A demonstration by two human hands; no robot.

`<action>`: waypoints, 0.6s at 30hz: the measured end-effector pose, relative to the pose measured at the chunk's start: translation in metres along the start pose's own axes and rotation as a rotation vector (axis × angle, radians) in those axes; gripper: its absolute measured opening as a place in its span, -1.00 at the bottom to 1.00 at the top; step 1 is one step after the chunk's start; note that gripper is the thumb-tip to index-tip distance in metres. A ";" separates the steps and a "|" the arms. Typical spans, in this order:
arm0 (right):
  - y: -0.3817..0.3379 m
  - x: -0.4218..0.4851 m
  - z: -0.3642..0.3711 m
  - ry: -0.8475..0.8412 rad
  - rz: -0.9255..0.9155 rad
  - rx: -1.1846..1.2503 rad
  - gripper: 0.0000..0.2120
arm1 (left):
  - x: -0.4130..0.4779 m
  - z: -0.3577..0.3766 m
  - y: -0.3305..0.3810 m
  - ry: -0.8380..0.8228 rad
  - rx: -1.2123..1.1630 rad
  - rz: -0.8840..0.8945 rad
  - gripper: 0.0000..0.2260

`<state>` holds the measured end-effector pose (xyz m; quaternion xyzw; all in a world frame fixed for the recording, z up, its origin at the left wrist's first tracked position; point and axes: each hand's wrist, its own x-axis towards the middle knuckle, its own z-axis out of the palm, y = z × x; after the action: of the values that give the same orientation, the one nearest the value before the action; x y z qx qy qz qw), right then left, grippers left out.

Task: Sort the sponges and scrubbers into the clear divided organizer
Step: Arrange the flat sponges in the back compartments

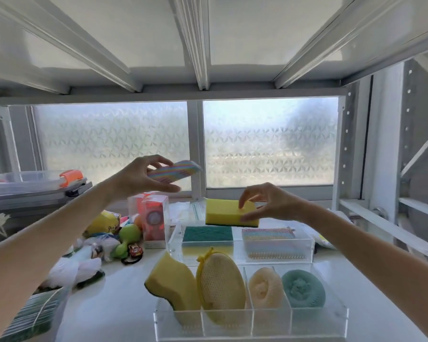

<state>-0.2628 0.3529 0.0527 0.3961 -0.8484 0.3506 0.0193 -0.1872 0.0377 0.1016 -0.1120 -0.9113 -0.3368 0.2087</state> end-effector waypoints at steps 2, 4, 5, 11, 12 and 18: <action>-0.012 0.017 0.023 -0.049 -0.014 0.004 -0.72 | -0.007 -0.017 0.010 0.030 -0.034 0.008 -0.33; -0.017 0.029 0.045 -0.092 -0.028 -0.014 -0.76 | -0.014 -0.028 0.016 0.045 -0.056 0.012 -0.28; -0.018 0.032 0.054 -0.104 -0.040 -0.028 -0.78 | -0.018 -0.030 0.017 0.046 -0.062 0.014 -0.26; -0.008 0.025 0.057 -0.110 -0.008 -0.017 -0.71 | -0.029 -0.025 0.012 0.015 -0.107 -0.006 -0.42; -0.007 0.024 0.055 -0.106 -0.001 -0.017 -0.70 | -0.029 -0.022 0.012 0.012 -0.106 -0.017 -0.45; -0.008 0.022 0.055 -0.108 -0.016 -0.045 -0.70 | -0.023 -0.013 0.014 -0.022 -0.086 -0.032 -0.38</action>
<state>-0.2590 0.3010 0.0223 0.4207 -0.8526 0.3095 -0.0150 -0.1577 0.0384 0.1080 -0.1099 -0.8999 -0.3778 0.1882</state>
